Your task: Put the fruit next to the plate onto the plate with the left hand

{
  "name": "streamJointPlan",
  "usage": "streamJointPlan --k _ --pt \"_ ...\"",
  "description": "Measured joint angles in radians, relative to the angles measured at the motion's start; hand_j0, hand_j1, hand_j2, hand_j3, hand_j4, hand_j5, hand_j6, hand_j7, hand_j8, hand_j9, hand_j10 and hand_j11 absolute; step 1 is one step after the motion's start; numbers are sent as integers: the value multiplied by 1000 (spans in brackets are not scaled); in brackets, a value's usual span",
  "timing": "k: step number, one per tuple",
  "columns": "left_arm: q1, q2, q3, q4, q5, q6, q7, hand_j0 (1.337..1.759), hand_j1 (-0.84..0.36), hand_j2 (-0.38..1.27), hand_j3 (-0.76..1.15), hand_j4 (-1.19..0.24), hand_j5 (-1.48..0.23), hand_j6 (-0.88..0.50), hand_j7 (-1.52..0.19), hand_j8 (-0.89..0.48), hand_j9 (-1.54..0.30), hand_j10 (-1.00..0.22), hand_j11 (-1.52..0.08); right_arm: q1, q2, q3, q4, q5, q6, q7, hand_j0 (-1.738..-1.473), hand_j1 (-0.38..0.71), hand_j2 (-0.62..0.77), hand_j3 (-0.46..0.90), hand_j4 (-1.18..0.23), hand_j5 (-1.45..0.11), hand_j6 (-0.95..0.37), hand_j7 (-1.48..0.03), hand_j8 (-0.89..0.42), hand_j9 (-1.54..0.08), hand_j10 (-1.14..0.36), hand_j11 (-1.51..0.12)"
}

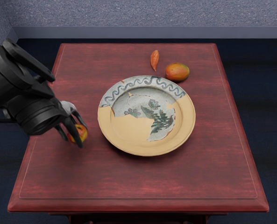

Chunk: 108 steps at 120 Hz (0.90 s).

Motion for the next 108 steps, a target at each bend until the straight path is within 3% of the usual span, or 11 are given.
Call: streamJointPlan --k 21,40,60,76,78,93,108 --pt "-162 11 43 -2 -1 -192 15 1650 -321 484 0 -591 -1166 -318 -1167 -396 -1148 -855 -1146 0 0 0 0 0 0 0 -1658 -349 0 0 -1 0 -1 0 -1 0 0 0" --pt "-224 118 72 14 2 -347 17 1650 -314 457 0 -571 -1217 -329 -1147 -384 -1162 -855 -1165 0 0 0 0 0 0 0 -1658 -349 0 0 -1 0 -1 0 -1 0 0 0" --pt "-135 120 -67 126 5 -410 17 1652 -274 378 0 -600 -1227 -368 -1134 -407 -1161 -860 -1164 0 0 0 0 0 0 0 -1658 -349 0 0 -1 0 -1 0 -1 0 0 0" --pt "-66 90 -171 216 6 -426 18 1652 -295 466 0 -609 -1245 -358 -1153 -391 -1162 -862 -1166 0 0 0 0 0 0 0 -1658 -349 0 0 -1 0 -1 0 -1 0 0 0" --pt "-59 87 -182 227 6 -427 17 1652 -286 407 0 -604 -1250 -355 -1155 -388 -1162 -862 -1166 0 0 0 0 0 0 0 -1658 -349 0 0 -1 0 -1 0 -1 0 0 0" --pt "19 35 -230 332 7 -425 16 1653 -279 443 0 -640 -1245 -368 -1148 -405 -1162 -863 -1166 0 0 0 0 0 0 0 -1658 -349 0 0 -1 0 -1 0 -1 0 0 0" --pt "25 32 -249 392 11 -417 17 1654 -343 529 0 -720 -1219 -346 -1142 -377 -1140 -860 -1142 0 0 0 0 0 0 0 -1658 -349 0 0 -1 0 -1 0 -1 0 0 0"
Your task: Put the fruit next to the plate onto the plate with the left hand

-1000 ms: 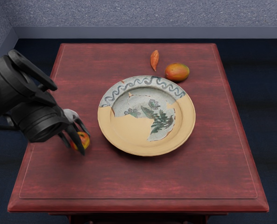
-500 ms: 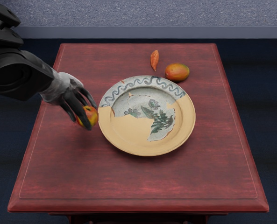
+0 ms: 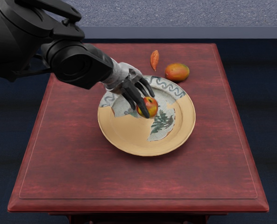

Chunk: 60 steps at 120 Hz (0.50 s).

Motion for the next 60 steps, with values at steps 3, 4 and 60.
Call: streamJointPlan --k 3,4,60 --pt "0 0 -2 5 10 12 -2 1655 -338 518 0 -699 -1164 -358 -1094 -378 -1091 -824 -1092 0 0 0 0 0 0 0 -1658 -349 0 0 -1 0 -1 0 -1 0 0 0" --pt "1 0 -2 7 14 18 -2 1655 -326 500 0 -684 -1133 -356 -1066 -375 -1063 -804 -1064 0 0 0 0 0 0 0 -1658 -349 0 0 -1 0 -1 0 -1 0 0 0" --pt "-44 410 110 -71 293 -336 -35 1658 259 54 0 -88 -139 -55 -132 -56 -132 -100 -132 0 0 0 0 0 0 0 -1658 -349 0 0 -1 0 -1 0 -1 0 0 0"
